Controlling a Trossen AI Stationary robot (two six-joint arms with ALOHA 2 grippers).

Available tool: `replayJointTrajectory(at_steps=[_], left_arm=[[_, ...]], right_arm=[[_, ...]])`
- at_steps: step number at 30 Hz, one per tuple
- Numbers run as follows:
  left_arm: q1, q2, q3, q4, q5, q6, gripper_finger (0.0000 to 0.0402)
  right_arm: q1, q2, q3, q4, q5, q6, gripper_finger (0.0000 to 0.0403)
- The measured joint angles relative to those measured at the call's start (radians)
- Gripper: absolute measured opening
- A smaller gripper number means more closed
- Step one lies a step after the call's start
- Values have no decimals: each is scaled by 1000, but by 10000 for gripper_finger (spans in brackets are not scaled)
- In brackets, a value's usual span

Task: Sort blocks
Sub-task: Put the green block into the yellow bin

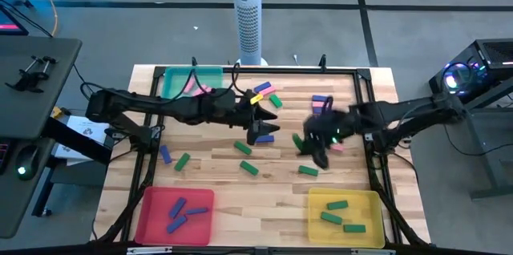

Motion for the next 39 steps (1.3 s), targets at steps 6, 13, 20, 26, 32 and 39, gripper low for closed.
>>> replayJointTrajectory(at_steps=[6, 13, 20, 26, 32, 39], left_arm=[[0, -16, -1, -139, 0, -6, 234], [0, -18, -1, -198, -1, -6, 234], [0, -18, -1, -235, -2, 4, 234], [4, -18, -1, -258, -3, 12, 234], [6, -17, -1, -297, -3, 4, 234], [6, -48, -1, -386, -3, -47, 234]], right_arm=[[222, -1, -34, -267, -147, 30, 68], [542, -8, -321, 92, -323, 387, 68], [702, 41, -439, 203, -316, 684, 68], [711, 164, -438, 169, -406, 664, 68], [710, 301, -437, 168, -566, 608, 77], [687, 321, -421, 131, -633, 573, 135]])
